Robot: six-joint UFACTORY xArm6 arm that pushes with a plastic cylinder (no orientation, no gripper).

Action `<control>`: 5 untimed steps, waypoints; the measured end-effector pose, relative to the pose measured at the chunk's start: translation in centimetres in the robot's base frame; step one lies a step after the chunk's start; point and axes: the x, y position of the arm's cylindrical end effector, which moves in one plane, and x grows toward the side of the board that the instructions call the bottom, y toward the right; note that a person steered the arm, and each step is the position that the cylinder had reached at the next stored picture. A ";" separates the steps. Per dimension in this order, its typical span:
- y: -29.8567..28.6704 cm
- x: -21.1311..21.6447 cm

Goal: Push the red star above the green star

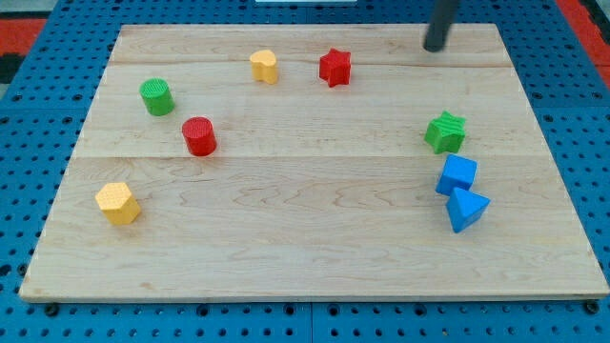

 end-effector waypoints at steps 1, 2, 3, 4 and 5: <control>-11.6 0.0; -14.4 5.8; -10.5 8.7; -5.1 9.8; -2.9 11.3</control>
